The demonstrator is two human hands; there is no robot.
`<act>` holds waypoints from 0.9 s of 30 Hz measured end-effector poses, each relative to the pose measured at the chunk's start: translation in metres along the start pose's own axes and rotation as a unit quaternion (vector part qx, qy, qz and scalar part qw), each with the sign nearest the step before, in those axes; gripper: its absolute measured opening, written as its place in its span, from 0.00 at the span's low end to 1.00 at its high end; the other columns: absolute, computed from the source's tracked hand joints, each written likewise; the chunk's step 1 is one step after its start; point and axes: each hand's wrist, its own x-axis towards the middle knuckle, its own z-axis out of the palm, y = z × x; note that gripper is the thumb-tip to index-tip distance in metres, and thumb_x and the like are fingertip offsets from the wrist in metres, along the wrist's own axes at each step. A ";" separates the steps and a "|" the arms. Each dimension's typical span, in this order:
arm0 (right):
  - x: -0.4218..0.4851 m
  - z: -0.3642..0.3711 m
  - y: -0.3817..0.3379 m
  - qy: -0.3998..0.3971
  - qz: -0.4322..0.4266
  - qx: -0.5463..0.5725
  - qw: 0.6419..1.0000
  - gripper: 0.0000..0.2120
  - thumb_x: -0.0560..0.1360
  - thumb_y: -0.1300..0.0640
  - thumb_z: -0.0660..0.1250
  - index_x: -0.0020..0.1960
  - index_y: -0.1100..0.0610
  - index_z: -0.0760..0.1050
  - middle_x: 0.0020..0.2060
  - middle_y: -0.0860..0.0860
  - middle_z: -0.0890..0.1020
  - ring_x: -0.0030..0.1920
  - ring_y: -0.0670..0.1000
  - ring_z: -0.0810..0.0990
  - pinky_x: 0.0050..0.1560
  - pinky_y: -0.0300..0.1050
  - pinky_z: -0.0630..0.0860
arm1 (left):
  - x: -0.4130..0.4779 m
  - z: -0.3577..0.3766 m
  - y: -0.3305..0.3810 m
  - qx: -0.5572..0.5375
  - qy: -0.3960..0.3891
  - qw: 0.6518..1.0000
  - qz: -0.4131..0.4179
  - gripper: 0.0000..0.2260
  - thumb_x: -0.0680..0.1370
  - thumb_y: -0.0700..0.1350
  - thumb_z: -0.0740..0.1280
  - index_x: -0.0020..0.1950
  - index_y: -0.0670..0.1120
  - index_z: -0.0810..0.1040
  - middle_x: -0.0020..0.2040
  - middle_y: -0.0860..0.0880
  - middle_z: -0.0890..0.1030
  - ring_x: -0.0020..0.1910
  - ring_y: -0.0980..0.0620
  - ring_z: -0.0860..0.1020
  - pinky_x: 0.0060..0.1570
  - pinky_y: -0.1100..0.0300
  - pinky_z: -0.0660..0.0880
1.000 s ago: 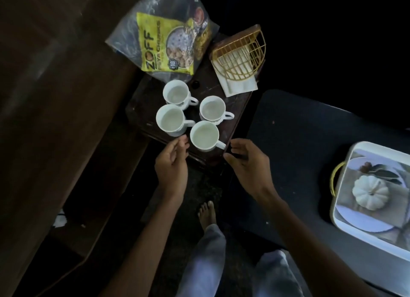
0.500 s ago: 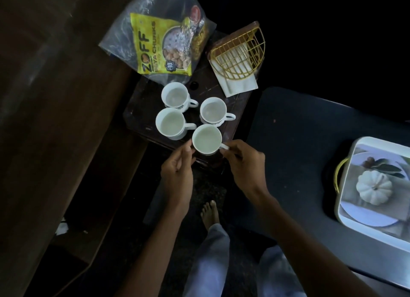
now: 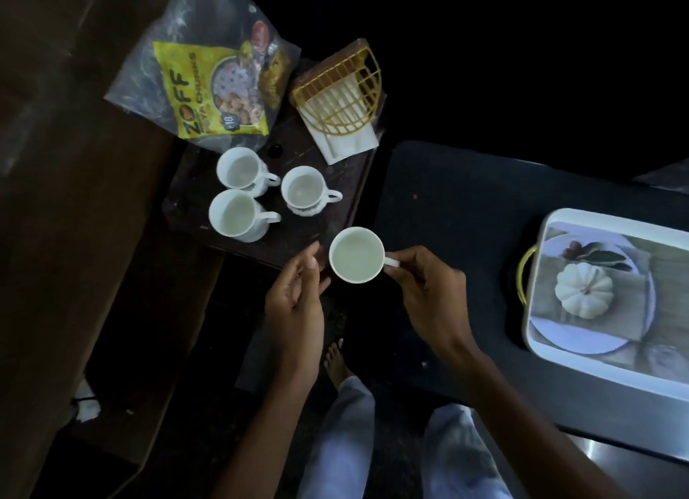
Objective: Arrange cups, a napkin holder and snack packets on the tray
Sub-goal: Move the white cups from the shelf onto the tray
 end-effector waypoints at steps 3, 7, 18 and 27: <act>-0.012 -0.030 0.010 0.016 0.008 -0.009 1.000 0.05 0.75 0.60 0.72 0.48 0.50 0.81 0.39 0.33 0.83 0.35 0.36 0.80 0.33 0.24 0.69 | -0.016 0.027 0.000 -0.023 -0.031 0.999 -0.021 0.13 0.85 0.45 0.61 0.62 0.43 0.82 0.60 0.47 0.85 0.61 0.52 0.83 0.56 0.57 0.81; -0.026 -0.072 0.026 0.036 0.032 -0.005 0.999 0.06 0.75 0.59 0.72 0.49 0.49 0.81 0.40 0.36 0.85 0.40 0.37 0.83 0.38 0.27 0.74 | -0.042 0.066 -0.005 -0.032 -0.074 0.996 -0.030 0.13 0.85 0.44 0.61 0.59 0.42 0.84 0.55 0.49 0.87 0.59 0.54 0.83 0.52 0.61 0.81; -0.069 -0.185 0.068 0.074 0.075 -0.010 0.994 0.08 0.78 0.58 0.70 0.53 0.46 0.80 0.46 0.38 0.85 0.50 0.37 0.83 0.48 0.26 0.75 | -0.105 0.160 -0.043 0.042 -0.138 0.989 -0.035 0.07 0.80 0.41 0.70 0.55 0.47 0.85 0.52 0.51 0.88 0.54 0.53 0.85 0.56 0.50 0.82; -0.084 -0.247 0.131 0.111 0.128 -0.023 0.985 0.05 0.78 0.61 0.69 0.52 0.54 0.80 0.45 0.41 0.85 0.46 0.34 0.81 0.44 0.24 0.72 | -0.145 0.232 -0.082 0.103 -0.159 0.980 -0.061 0.06 0.79 0.41 0.71 0.53 0.49 0.85 0.49 0.53 0.88 0.50 0.56 0.86 0.56 0.48 0.83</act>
